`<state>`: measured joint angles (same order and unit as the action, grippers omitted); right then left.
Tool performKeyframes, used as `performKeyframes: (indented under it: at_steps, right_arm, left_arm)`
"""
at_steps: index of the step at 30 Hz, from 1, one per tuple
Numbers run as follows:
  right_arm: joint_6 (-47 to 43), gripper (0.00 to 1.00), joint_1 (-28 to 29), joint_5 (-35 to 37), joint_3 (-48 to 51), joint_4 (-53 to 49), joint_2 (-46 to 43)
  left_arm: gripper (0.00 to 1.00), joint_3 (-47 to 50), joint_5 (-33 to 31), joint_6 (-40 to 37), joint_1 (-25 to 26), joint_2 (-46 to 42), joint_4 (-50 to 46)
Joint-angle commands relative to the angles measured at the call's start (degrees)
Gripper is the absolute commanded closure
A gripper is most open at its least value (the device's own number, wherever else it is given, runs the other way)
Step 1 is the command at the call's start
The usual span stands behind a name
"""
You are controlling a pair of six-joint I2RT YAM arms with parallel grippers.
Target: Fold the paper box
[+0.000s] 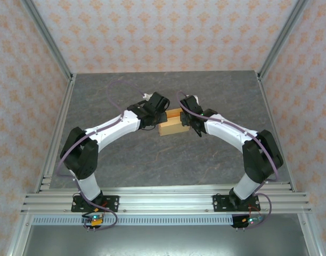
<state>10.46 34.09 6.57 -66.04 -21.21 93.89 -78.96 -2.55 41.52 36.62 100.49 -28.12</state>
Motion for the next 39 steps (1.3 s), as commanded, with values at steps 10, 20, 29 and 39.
performKeyframes:
  at_steps: [10, 20, 29, 39]
  right_arm:
    - [-4.3, 0.57, -0.4, -3.2, 0.6, -4.4, -1.0]
    - [-4.4, 0.62, -1.0, -6.0, -0.3, -5.4, -0.9]
    - [-1.7, 0.61, -0.9, -9.0, 1.6, -3.7, -0.4]
    - [0.6, 0.68, -0.9, -5.5, 3.4, -1.9, 0.3]
  left_arm:
    - [0.91, -1.1, 2.1, -0.3, 0.3, 1.3, -0.2]
    - [0.92, -1.6, 2.4, -0.8, 0.2, 2.0, -0.6]
    - [0.93, -2.9, 3.7, -0.8, 0.3, 2.8, -1.1]
    - [0.94, -1.2, 4.1, -0.5, 0.6, 1.8, -1.1]
